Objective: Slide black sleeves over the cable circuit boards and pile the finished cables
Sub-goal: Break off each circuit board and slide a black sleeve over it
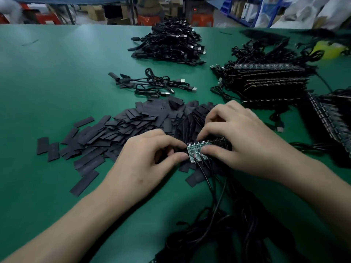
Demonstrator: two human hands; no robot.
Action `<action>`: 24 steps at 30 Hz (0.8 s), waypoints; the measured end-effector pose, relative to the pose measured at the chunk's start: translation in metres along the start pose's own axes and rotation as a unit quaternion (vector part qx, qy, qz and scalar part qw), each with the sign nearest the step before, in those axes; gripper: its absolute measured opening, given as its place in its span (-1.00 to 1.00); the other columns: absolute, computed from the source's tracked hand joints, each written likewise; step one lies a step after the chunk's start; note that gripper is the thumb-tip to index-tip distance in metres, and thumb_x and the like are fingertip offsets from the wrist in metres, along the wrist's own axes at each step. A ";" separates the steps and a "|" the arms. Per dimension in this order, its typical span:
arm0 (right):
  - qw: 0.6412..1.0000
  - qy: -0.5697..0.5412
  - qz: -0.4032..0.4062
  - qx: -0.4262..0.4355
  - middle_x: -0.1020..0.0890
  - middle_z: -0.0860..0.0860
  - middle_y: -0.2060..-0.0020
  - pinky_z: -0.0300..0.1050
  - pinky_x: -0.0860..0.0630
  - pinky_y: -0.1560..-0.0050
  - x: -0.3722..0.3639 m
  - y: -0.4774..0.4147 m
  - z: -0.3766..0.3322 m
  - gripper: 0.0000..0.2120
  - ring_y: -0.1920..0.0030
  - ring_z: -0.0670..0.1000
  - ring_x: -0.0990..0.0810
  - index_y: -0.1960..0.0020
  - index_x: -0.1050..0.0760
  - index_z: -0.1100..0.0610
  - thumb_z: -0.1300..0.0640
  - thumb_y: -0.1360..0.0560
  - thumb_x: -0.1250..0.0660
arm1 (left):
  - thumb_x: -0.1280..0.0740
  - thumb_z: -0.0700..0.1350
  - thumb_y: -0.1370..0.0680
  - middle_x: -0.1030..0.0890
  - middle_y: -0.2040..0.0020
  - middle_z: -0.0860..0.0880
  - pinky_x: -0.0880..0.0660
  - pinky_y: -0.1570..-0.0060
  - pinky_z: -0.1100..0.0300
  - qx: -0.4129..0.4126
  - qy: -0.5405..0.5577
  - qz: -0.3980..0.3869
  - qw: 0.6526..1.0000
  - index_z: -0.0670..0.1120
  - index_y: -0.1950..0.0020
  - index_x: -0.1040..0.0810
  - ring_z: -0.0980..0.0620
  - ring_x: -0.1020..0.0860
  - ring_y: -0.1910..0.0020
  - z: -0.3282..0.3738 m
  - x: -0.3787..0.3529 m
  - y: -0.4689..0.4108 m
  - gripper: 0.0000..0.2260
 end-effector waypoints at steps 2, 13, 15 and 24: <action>0.999 -0.050 0.015 -0.007 -0.44 -0.20 -0.05 -0.01 -0.35 -0.28 -0.001 0.000 0.001 -0.72 -0.19 -0.11 -0.34 -0.03 -0.59 -0.19 -0.29 -0.45 -0.26 | -0.48 0.07 -0.48 -0.61 0.21 0.13 -0.38 0.19 0.41 0.001 0.009 0.007 1.000 0.11 0.00 -0.73 0.12 -0.57 0.19 0.000 0.000 -0.001 -0.87; 0.934 -0.352 0.047 -0.037 -0.70 -0.17 0.16 -0.08 -0.56 -0.03 -0.005 0.005 0.000 -0.89 0.11 -0.17 -0.66 0.09 -0.63 -0.08 -0.08 -0.46 -0.50 | -0.48 0.07 -0.45 -0.70 0.27 0.00 -0.49 0.25 0.16 0.069 0.216 0.006 0.974 0.07 0.14 -0.73 0.03 -0.59 0.31 -0.001 -0.003 -0.002 -0.89; 0.926 -0.376 0.030 -0.036 -0.71 -0.14 0.18 -0.01 -0.58 -0.02 -0.007 0.006 0.000 -0.91 0.14 -0.15 -0.66 0.10 -0.66 -0.08 -0.07 -0.49 -0.50 | -0.50 0.03 -0.47 -0.69 0.30 -0.01 -0.48 0.26 0.24 0.066 0.252 -0.014 0.965 0.02 0.17 -0.72 0.13 -0.57 0.33 0.002 -0.004 -0.003 -0.89; 0.892 -0.451 0.004 -0.028 -0.71 -0.03 0.21 -0.20 -0.48 0.01 -0.012 0.006 -0.004 -0.93 0.18 -0.16 -0.62 0.12 -0.67 0.05 0.06 -0.50 -0.50 | -0.46 -0.09 -0.45 -0.67 0.35 -0.05 -0.49 0.20 0.38 0.079 0.343 -0.054 0.934 -0.02 0.23 -0.72 0.16 -0.60 0.33 0.005 -0.009 -0.003 -0.92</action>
Point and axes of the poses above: each hand's wrist, its own y-axis away from the middle knuckle, its own x-axis out of the back of the hand, z = x × y, the point moved 6 cm from there along -y, towards the middle knuckle
